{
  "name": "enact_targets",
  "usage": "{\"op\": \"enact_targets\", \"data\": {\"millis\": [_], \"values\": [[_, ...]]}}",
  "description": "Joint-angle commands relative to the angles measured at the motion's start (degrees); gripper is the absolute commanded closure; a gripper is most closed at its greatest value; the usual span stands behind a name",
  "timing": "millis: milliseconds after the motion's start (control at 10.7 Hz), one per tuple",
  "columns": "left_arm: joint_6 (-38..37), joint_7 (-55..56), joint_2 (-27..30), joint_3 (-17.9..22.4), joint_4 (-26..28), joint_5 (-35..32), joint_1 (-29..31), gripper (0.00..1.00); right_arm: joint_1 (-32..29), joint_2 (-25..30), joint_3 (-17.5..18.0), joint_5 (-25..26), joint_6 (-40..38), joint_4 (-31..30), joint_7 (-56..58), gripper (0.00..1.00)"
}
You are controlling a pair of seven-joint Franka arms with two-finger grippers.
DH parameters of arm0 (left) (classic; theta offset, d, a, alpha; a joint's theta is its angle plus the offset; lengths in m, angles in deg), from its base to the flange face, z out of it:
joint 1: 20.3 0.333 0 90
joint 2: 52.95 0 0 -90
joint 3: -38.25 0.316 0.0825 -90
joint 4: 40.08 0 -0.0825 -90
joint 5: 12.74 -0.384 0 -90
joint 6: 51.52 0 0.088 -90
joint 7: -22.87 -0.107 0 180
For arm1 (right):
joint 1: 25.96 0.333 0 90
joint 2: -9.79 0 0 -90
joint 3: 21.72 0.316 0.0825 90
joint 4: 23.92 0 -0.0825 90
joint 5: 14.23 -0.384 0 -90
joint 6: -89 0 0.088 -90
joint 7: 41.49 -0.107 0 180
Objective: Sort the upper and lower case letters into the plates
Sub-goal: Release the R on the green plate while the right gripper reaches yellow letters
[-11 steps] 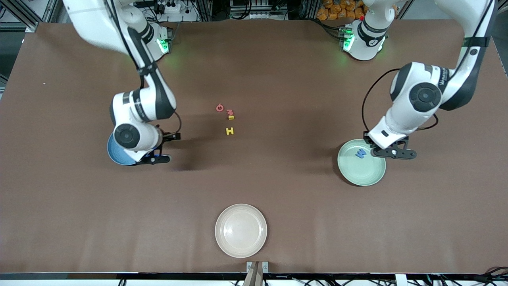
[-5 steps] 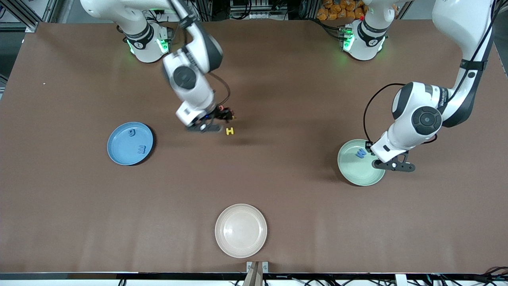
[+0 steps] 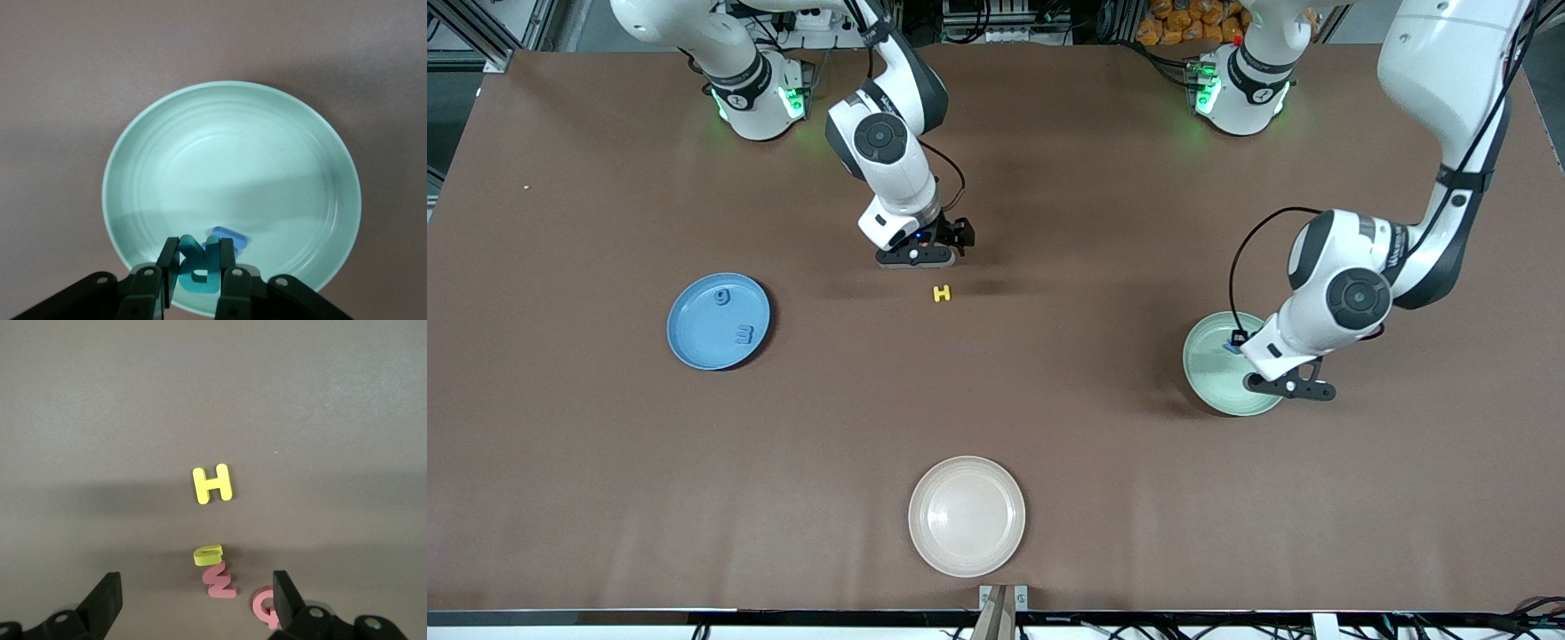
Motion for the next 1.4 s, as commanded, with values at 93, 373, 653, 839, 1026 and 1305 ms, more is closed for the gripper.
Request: {"op": "enact_targets", "data": {"millis": [93, 373, 653, 839, 1026, 1305], "values": [[-0.3, -0.49, -1.53, 0.83, -1.39, -0.24, -0.89, 0.27, 2.11, -4.65, -0.36, -0.7, 6.39, -0.5, -0.22, 0.0], [-0.56, -0.57, 1.45, 0.83, -1.83, -0.24, -0.54, 0.0, 3.07, -8.17, -0.44, -0.7, 8.42, 0.56, -0.14, 0.0], [-0.65, -0.84, 3.82, 0.83, -2.35, -0.24, -0.54, 0.0, 4.22, -9.59, -0.44, -0.7, 10.19, 0.56, 0.3, 0.0], [-0.65, -1.01, 5.84, 0.75, -2.36, -0.24, -0.63, 0.0, 4.22, -10.2, -0.44, -0.62, 10.19, 0.65, 0.48, 0.0], [-1.88, -1.01, 7.08, 0.75, -2.53, -0.06, -0.89, 0.0, 4.75, -10.29, -0.44, -0.62, 10.1, 0.65, 0.48, 0.12], [-3.2, -1.1, 9.18, 0.66, -2.97, 0.38, -0.98, 0.0, 4.66, -11.17, -0.44, -0.61, 10.19, 1.17, 0.48, 0.13]]}}
